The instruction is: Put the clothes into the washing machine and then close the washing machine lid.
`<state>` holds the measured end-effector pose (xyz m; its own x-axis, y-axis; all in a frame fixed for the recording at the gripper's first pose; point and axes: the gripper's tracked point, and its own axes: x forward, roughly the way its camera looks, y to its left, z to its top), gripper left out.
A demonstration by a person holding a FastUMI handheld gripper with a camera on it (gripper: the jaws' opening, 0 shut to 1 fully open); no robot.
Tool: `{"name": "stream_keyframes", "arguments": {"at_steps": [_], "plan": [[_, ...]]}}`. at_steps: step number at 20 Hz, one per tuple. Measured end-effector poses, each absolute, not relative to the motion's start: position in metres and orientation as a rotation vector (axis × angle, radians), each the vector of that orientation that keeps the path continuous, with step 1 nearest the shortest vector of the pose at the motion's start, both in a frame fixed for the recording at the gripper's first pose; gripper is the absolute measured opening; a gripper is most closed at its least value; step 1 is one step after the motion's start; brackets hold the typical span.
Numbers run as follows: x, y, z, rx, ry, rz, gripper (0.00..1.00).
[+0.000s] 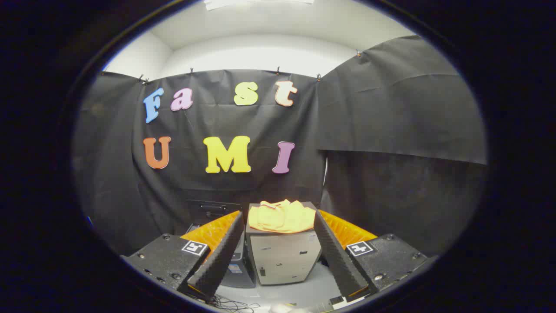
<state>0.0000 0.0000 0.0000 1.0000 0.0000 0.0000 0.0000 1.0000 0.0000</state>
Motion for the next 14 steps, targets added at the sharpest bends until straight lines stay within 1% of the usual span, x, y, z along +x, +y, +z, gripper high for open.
{"name": "stream_keyframes", "arguments": {"at_steps": [9, 14], "plan": [[-0.0045, 0.0021, 0.0035, -0.009, -0.021, -0.005, 1.0], [-0.0051, 0.0041, -0.0035, -0.012, -0.001, -0.006, 1.0]]}}
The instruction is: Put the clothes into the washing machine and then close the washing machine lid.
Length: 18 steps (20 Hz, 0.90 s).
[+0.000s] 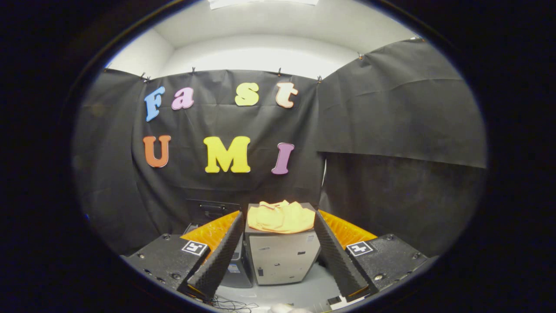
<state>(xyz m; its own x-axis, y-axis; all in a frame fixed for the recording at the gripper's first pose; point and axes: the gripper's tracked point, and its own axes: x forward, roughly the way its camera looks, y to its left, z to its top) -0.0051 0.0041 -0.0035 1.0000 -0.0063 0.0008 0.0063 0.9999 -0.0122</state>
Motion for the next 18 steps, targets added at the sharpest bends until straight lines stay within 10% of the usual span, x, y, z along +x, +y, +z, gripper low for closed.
{"name": "stream_keyframes", "arguments": {"at_steps": [18], "plan": [[0.056, 0.004, 0.007, -0.024, -0.005, 0.009, 1.0]]}}
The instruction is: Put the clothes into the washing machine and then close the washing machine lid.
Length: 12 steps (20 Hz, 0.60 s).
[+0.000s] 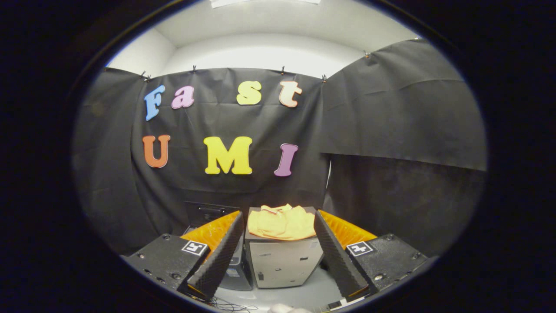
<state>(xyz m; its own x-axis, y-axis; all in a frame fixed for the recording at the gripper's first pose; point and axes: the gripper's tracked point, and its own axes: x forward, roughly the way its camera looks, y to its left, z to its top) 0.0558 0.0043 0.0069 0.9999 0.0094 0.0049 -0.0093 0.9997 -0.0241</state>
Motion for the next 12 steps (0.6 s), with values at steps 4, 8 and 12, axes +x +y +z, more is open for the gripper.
{"name": "stream_keyframes", "arguments": {"at_steps": [4, 8, 12], "plan": [[0.108, -0.003, 0.017, -0.024, -0.01, 0.023, 1.0], [0.166, -0.006, 0.024, -0.024, -0.007, 0.036, 1.0], [0.221, -0.004, 0.027, -0.023, 0.001, 0.056, 1.0]]}}
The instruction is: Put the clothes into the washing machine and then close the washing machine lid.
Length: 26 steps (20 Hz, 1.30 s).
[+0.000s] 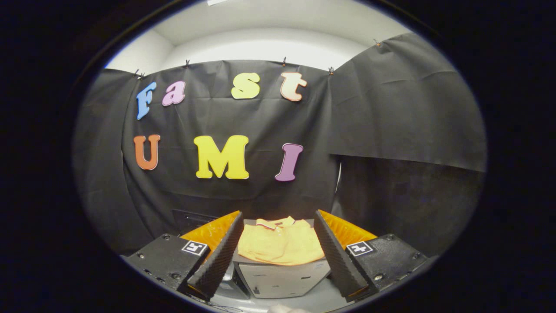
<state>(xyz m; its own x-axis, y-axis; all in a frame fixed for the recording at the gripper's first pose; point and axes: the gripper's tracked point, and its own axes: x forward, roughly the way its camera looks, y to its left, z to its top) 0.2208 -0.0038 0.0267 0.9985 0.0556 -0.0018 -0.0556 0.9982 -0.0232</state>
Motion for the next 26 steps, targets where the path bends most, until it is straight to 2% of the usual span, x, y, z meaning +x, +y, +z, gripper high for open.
{"name": "stream_keyframes", "arguments": {"at_steps": [7, 16, 26], "plan": [[0.309, -0.008, 0.014, -0.008, 0.049, 0.07, 1.0], [0.411, -0.015, -0.037, -0.003, 0.176, 0.072, 1.0], [0.493, -0.015, -0.108, -0.053, 0.337, 0.093, 1.0]]}}
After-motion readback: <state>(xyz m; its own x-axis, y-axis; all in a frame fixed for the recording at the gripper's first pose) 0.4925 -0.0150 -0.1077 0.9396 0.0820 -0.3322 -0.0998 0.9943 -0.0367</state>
